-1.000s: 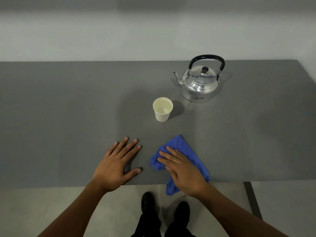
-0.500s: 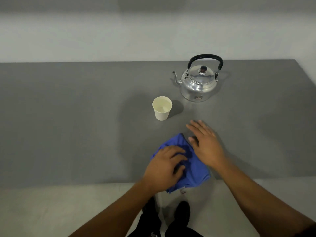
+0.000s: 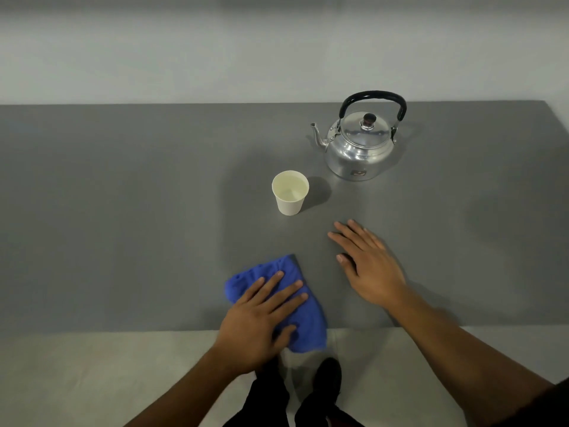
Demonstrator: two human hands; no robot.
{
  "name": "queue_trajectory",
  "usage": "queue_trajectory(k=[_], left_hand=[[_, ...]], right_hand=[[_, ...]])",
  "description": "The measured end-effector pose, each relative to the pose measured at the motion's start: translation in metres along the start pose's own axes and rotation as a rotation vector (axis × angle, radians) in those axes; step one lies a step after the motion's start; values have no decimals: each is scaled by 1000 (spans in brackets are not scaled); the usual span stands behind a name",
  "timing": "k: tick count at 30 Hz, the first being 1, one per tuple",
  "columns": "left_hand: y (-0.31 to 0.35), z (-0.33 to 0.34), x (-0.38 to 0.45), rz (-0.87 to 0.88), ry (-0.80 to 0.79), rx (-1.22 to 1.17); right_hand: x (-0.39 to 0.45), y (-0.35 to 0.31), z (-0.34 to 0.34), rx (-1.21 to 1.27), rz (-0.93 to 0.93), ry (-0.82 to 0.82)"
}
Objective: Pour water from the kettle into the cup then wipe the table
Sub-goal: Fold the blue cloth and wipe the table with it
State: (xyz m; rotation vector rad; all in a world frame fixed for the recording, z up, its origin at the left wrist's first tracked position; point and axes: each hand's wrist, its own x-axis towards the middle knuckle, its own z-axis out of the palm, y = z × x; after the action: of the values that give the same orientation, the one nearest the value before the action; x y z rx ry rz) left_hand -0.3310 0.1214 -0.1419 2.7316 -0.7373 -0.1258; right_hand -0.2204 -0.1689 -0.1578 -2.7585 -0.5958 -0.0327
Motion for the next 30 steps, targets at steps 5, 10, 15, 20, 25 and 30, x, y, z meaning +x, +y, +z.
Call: queue_trajectory(k=[5,10,15,20,25,30], left_hand=[[-29,-17,-1,-167,18,-49],[2,-5,49,-208,-28,-51],[2,-1,23,4,45,-191],[-61,-19,-10,-89,152,-187],[-60,-24,49,-308,112,-181],[-21,-7,46,-142,92,-151]], right_hand=[[-5,2,5,-24,-4,9],[-6,5,6,-18,-16,27],[-6,4,5,-20,-6,21],[-5,1,4,-21,-7,36],[-5,2,4,-19,-4,28],[-5,4,6,-22,-12,33]])
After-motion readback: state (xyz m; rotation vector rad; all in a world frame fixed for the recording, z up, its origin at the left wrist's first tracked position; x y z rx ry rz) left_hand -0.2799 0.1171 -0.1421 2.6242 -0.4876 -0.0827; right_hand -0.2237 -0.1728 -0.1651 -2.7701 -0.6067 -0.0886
